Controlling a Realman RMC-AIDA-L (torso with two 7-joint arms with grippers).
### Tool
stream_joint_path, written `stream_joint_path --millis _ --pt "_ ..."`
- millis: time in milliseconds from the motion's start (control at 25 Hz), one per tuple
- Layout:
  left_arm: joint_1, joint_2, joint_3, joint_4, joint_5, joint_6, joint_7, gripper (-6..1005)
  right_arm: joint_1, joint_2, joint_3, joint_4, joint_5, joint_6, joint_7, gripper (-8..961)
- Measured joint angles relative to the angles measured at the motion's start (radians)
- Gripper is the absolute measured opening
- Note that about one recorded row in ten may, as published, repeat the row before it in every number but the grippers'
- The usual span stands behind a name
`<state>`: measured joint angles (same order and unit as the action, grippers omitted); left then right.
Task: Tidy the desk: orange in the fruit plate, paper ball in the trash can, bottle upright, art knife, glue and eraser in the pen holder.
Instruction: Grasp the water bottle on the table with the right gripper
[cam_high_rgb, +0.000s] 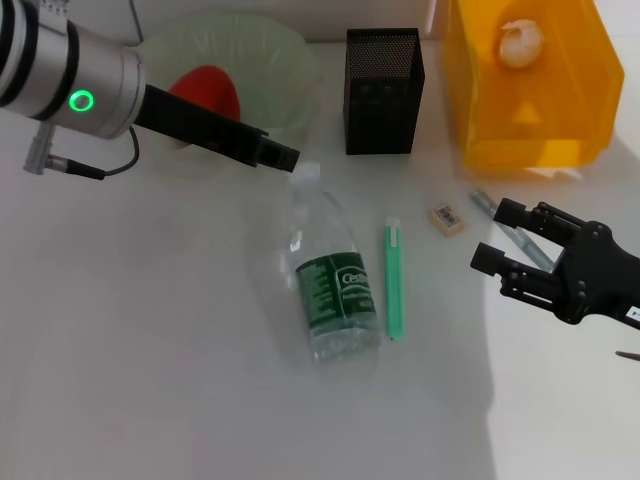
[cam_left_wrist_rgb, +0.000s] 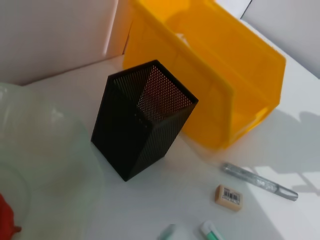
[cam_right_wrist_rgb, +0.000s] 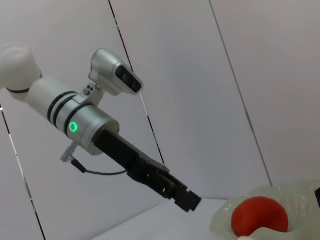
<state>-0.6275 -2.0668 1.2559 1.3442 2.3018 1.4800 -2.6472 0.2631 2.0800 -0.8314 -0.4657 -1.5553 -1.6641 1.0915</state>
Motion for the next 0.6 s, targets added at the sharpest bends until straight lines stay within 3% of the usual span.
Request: stream_joint_path --millis 440,600 --pt "0.03 0.001 -0.087 0.032 -0.044 0.025 0.048 87 0.004 0.0 0.01 0.014 0.001 0.001 0.002 696" --pt "0.025 0.002 -0.097 0.028 -0.044 0.042 0.056 33 0.008 0.0 0.009 0.016 0.001 0.001 0.006 694"
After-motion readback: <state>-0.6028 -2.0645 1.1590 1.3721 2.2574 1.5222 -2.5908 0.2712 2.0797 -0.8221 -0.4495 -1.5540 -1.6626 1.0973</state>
